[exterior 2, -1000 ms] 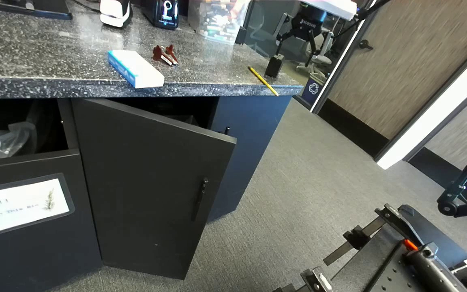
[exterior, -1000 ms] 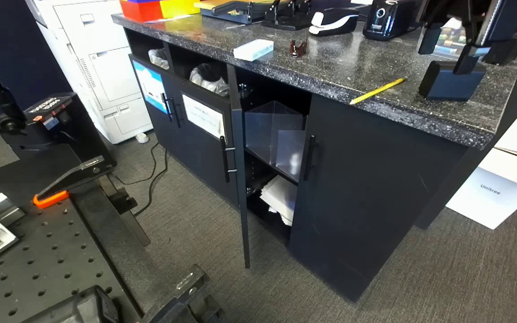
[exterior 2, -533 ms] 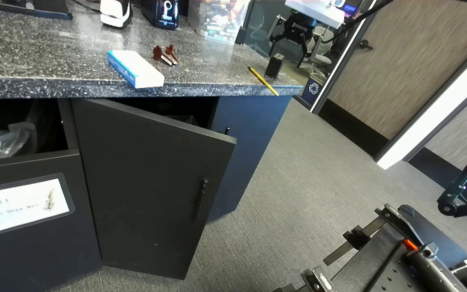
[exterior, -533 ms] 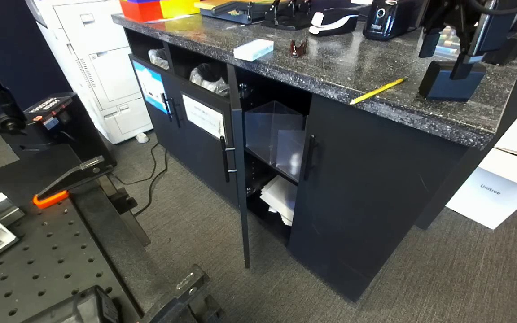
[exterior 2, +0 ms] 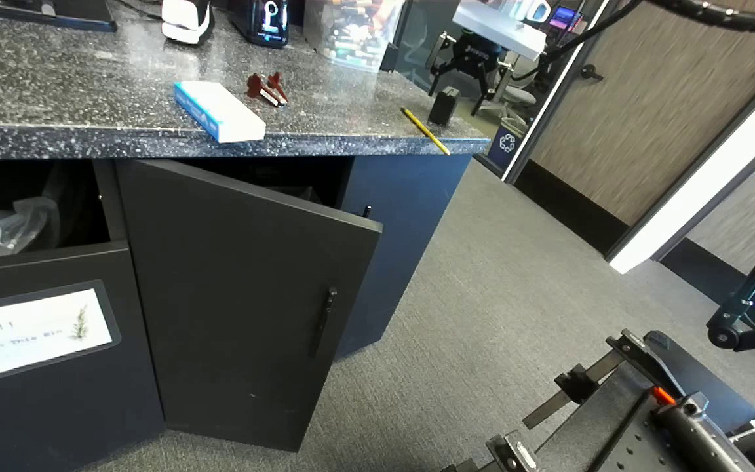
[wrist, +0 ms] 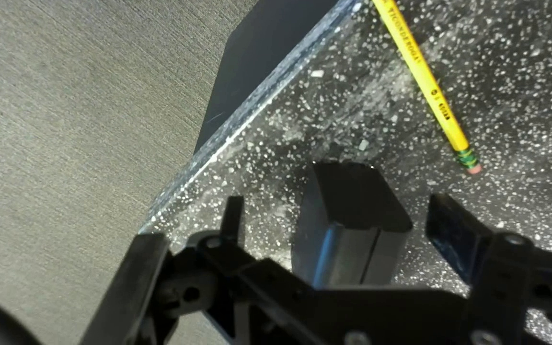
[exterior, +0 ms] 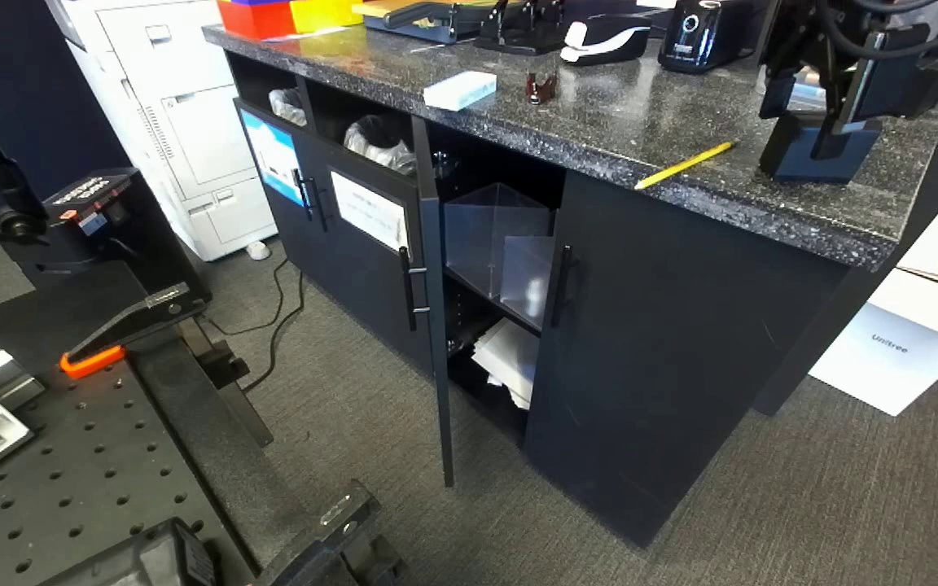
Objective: Move the black object to the left
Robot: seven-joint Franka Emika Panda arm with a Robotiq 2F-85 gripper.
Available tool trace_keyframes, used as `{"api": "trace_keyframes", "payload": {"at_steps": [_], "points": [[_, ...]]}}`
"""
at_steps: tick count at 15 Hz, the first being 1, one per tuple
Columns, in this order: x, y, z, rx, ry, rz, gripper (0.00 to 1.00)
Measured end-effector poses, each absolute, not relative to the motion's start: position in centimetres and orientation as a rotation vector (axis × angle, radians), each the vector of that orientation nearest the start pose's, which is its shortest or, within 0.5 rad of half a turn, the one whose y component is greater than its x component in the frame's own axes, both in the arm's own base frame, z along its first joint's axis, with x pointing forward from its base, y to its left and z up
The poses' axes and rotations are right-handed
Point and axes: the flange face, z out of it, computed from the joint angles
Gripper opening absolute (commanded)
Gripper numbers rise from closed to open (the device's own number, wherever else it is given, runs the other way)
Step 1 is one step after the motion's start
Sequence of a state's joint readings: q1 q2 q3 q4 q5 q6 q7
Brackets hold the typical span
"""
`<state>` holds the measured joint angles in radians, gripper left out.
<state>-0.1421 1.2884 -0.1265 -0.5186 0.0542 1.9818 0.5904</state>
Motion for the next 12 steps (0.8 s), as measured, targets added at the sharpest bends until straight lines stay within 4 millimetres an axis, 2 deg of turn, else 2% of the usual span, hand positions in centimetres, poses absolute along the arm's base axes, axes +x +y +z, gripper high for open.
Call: {"api": "trace_keyframes", "payload": {"at_steps": [5, 7, 12], "points": [[81.5, -15.2, 23.8, -2.917, 1.179, -0.377, 0.31], [81.7, -15.0, 23.7, -2.919, 1.169, -0.403, 0.19], [82.0, -13.5, 24.1, -2.952, 1.123, -0.431, 0.19]]}}
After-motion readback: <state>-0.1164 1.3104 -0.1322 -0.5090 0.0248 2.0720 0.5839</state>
